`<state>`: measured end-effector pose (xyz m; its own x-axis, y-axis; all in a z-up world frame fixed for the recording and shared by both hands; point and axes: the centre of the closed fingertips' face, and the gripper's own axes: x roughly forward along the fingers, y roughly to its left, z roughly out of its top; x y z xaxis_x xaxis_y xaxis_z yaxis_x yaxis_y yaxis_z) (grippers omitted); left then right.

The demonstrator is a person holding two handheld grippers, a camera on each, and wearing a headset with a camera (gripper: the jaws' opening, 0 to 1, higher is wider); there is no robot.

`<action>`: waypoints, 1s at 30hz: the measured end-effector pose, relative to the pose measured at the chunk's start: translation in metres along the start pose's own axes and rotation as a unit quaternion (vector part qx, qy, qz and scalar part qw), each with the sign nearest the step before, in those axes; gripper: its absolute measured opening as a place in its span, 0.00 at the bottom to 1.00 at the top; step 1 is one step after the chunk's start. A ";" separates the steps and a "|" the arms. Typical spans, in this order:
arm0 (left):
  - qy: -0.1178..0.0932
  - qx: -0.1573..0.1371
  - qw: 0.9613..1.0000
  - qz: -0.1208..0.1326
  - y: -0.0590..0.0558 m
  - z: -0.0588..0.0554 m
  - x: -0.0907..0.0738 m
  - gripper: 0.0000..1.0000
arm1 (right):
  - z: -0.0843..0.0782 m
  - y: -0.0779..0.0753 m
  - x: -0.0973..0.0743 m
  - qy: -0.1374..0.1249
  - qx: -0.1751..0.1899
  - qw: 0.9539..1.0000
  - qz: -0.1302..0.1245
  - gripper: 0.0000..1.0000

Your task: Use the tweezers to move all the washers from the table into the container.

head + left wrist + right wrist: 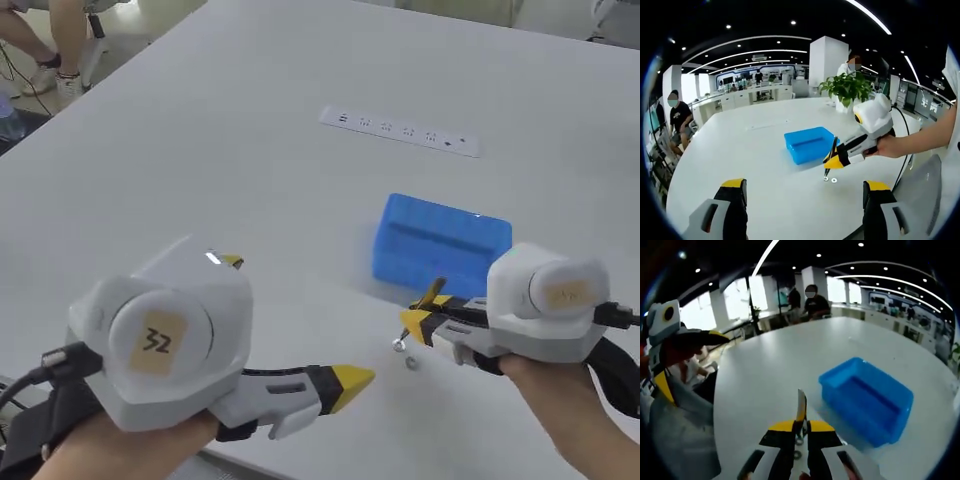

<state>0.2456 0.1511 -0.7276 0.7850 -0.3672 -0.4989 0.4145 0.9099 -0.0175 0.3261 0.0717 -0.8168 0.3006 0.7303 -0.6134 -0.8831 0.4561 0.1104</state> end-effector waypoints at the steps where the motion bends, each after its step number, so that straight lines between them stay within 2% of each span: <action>1: 0.001 0.000 1.000 0.000 0.000 0.000 0.001 0.99 | -0.001 0.000 0.001 -0.001 0.001 1.000 -0.001 0.05; 6: 0.003 0.001 1.000 -0.002 -0.002 -0.001 0.001 0.99 | -0.003 0.002 0.003 0.002 0.007 1.000 0.001 0.05; 18: 0.010 0.004 1.000 0.001 -0.001 -0.004 -0.002 0.99 | -0.001 0.006 0.001 0.002 -0.008 1.000 -0.006 0.05; 23: 0.013 0.005 1.000 0.002 0.000 -0.006 -0.002 0.99 | -0.003 0.002 0.002 0.005 -0.016 1.000 -0.010 0.05; 25: 0.017 0.008 1.000 0.003 0.000 -0.008 -0.002 0.96 | -0.003 0.002 0.003 0.003 -0.014 1.000 -0.009 0.05; 30: 0.014 0.004 1.000 0.002 -0.001 -0.007 -0.002 0.96 | -0.004 0.004 0.005 0.005 -0.021 1.000 -0.010 0.05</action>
<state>0.2404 0.1521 -0.7322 0.7735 -0.3576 -0.5232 0.4154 0.9096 -0.0076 0.3229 0.0751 -0.8227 0.3152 0.7160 -0.6229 -0.8913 0.4487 0.0647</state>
